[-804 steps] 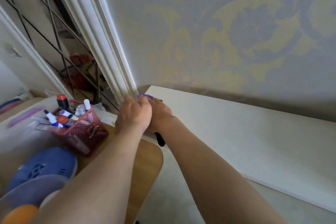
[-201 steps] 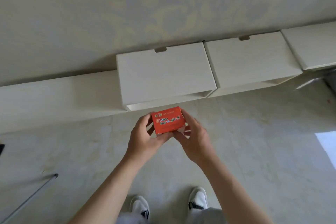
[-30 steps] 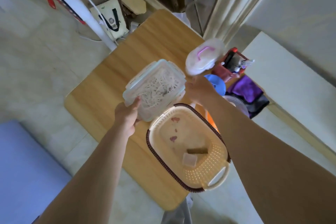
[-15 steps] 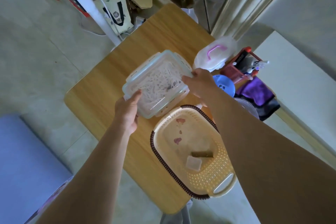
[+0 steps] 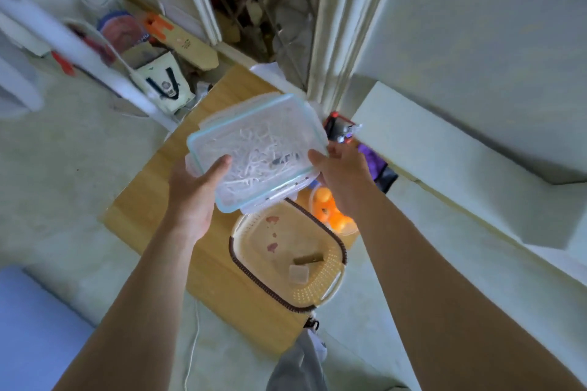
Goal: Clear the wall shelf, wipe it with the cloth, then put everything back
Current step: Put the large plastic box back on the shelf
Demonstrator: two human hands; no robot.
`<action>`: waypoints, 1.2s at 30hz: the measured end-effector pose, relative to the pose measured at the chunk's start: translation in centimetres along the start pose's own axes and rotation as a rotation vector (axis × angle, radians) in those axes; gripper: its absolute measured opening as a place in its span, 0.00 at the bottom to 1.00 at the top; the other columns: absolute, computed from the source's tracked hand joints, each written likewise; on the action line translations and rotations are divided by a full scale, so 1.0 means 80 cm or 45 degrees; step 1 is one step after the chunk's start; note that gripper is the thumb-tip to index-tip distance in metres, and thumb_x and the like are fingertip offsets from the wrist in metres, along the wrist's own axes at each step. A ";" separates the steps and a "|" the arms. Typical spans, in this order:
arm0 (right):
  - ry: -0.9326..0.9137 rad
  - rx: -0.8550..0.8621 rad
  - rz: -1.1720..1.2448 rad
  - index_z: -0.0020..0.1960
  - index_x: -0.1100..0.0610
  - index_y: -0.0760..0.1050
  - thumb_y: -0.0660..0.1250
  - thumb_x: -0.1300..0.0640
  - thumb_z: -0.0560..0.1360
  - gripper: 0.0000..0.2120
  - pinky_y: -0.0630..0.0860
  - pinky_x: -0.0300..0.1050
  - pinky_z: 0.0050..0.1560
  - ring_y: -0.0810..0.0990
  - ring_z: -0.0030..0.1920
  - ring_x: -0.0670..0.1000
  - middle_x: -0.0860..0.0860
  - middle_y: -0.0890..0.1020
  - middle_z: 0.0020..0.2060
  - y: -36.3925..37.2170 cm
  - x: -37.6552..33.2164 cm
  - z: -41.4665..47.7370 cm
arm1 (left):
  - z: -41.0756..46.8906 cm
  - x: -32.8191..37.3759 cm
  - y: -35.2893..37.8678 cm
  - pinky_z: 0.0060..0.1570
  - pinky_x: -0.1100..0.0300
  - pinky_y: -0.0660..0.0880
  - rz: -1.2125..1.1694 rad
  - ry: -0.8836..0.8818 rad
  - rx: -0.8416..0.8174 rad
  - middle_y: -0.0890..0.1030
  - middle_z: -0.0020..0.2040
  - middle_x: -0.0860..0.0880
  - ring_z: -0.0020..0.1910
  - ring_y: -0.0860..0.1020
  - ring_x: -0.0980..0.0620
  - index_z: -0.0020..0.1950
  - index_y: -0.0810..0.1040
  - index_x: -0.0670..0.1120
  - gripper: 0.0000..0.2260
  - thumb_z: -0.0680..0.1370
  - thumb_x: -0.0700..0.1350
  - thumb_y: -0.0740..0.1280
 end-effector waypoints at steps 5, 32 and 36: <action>0.048 0.094 0.152 0.41 0.55 0.75 0.79 0.53 0.66 0.14 0.80 0.61 0.55 0.78 0.42 0.55 0.54 0.77 0.42 -0.119 0.001 -0.083 | -0.065 0.035 0.096 0.54 0.44 0.80 0.037 -0.091 -0.191 0.83 0.59 0.41 0.59 0.82 0.40 0.60 0.81 0.47 0.13 0.76 0.38 0.72; -0.311 0.648 0.951 0.60 0.57 0.78 0.75 0.51 0.67 0.24 0.78 0.56 0.53 0.84 0.54 0.61 0.58 0.85 0.51 -0.766 0.291 -0.602 | -0.642 -0.080 0.668 0.43 0.46 0.82 0.574 -0.125 -1.171 0.85 0.49 0.37 0.45 0.85 0.38 0.56 0.81 0.39 0.09 0.76 0.37 0.71; -0.353 0.781 1.031 0.59 0.56 0.79 0.74 0.50 0.67 0.23 0.78 0.54 0.51 0.85 0.51 0.58 0.57 0.86 0.50 -0.821 0.351 -0.673 | -0.728 -0.123 0.718 0.49 0.42 0.81 0.609 -0.135 -1.325 0.84 0.52 0.34 0.48 0.84 0.35 0.56 0.82 0.39 0.15 0.71 0.41 0.76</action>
Point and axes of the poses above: each hand's wrist, its own z-axis towards the middle knuckle, its own y-axis out of the palm, x = y × z, the point moved 5 cm from there along z, towards the middle knuckle
